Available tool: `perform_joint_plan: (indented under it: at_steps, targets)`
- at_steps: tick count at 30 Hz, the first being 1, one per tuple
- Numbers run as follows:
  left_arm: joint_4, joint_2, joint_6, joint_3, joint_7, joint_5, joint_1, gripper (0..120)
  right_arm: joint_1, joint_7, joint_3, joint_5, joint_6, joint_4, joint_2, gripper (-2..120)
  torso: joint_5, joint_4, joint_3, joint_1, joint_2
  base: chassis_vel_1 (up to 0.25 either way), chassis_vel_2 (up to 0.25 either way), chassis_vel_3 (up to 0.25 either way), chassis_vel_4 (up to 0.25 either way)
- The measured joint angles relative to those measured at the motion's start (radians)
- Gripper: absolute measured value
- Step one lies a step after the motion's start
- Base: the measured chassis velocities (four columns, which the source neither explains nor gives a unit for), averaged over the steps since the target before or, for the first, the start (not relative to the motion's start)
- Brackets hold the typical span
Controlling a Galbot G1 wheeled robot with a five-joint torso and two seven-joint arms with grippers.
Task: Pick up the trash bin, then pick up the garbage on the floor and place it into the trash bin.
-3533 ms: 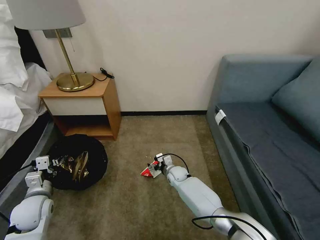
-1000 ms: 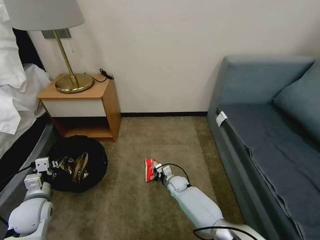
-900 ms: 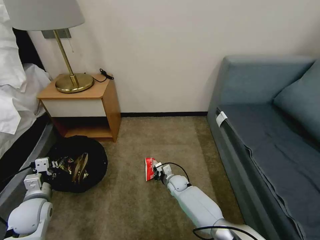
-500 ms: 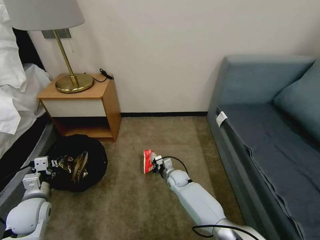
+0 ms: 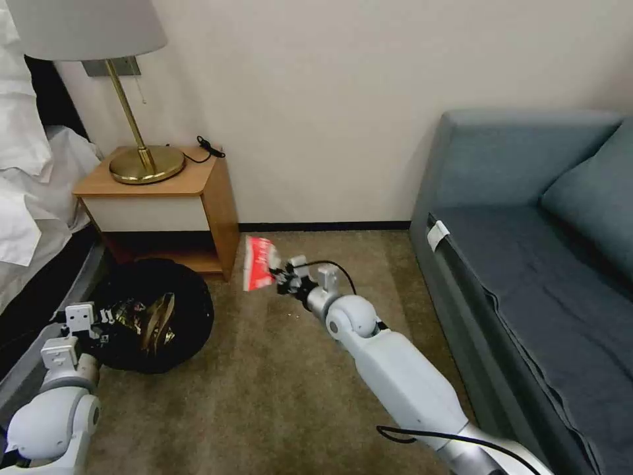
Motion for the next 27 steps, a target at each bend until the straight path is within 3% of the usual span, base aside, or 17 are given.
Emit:
perform_joint_plan:
  at_steps: [4,10,18,27]
  targets:
    - [-0.010,0.000,0.004,0.004,0.000,-0.002,0.002,4,0.009,-0.008,-0.044,0.067,-0.017,0.047,0.006,0,0.0000,0.0000,0.000,0.000,0.000,0.000,0.000,0.000,0.000]
    - [-0.017,0.004,0.011,0.004,0.001,-0.008,-0.001,4,0.012,-0.040,-0.098,0.073,-0.018,0.038,0.052,0,-0.0001,0.0000,0.000,0.000,0.000,0.000,0.000,0.000,0.000]
    - [-0.028,0.005,0.014,0.004,0.001,-0.010,0.002,4,0.013,-0.060,-0.180,0.038,0.026,-0.043,0.085,0,-0.0001,0.0001,0.000,0.000,0.000,0.000,0.000,0.000,0.000]
    - [-0.049,-0.027,0.029,0.021,0.001,-0.016,0.009,4,-0.005,-0.067,-0.176,-0.001,0.054,-0.089,0.091,0,0.0000,-0.0001,0.000,0.000,0.000,0.000,0.000,0.000,0.000]
